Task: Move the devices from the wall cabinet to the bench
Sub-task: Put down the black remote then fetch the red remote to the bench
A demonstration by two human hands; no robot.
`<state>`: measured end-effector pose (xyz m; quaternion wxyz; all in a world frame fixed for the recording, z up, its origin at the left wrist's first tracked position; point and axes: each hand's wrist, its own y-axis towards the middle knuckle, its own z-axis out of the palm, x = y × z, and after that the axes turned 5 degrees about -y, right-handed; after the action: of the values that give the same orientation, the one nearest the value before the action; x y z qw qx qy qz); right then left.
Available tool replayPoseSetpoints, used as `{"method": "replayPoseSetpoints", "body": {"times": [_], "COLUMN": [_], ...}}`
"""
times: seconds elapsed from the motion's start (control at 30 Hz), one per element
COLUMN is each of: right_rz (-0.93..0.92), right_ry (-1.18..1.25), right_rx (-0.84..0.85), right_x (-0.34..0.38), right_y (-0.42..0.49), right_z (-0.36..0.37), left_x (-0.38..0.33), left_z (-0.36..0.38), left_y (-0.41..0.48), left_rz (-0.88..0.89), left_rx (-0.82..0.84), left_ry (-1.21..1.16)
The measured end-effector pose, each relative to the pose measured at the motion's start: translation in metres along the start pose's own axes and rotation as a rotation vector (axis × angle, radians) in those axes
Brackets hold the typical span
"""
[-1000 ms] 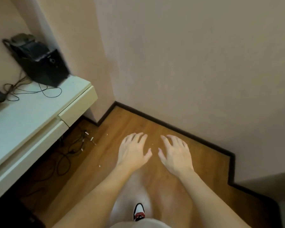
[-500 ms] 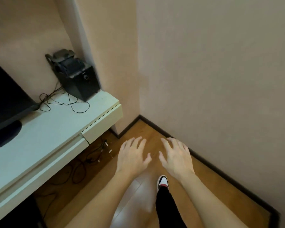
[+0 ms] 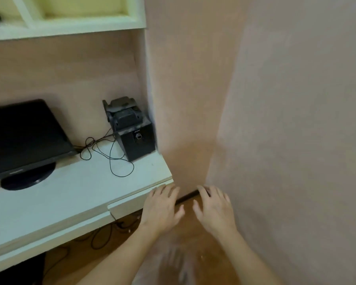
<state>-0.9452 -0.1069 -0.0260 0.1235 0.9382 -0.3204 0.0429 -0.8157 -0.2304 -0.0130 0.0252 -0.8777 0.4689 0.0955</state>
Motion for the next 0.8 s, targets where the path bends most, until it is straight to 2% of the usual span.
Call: {"method": "replayPoseSetpoints", "body": {"times": [0.4,0.8], "right_rz": [-0.314,-0.408], "right_ry": [0.045,0.027], "right_rx": [-0.027,-0.100], "right_x": [0.039,0.105], "right_y": [0.113,0.192], "right_z": [0.026,-0.010], "left_x": [0.053,0.111], "left_z": [-0.035,-0.087], "left_y": [0.047,0.088], "left_rz": [-0.273,-0.263], "left_rx": [-0.104,-0.304], "left_ry": [0.010,0.060]}}
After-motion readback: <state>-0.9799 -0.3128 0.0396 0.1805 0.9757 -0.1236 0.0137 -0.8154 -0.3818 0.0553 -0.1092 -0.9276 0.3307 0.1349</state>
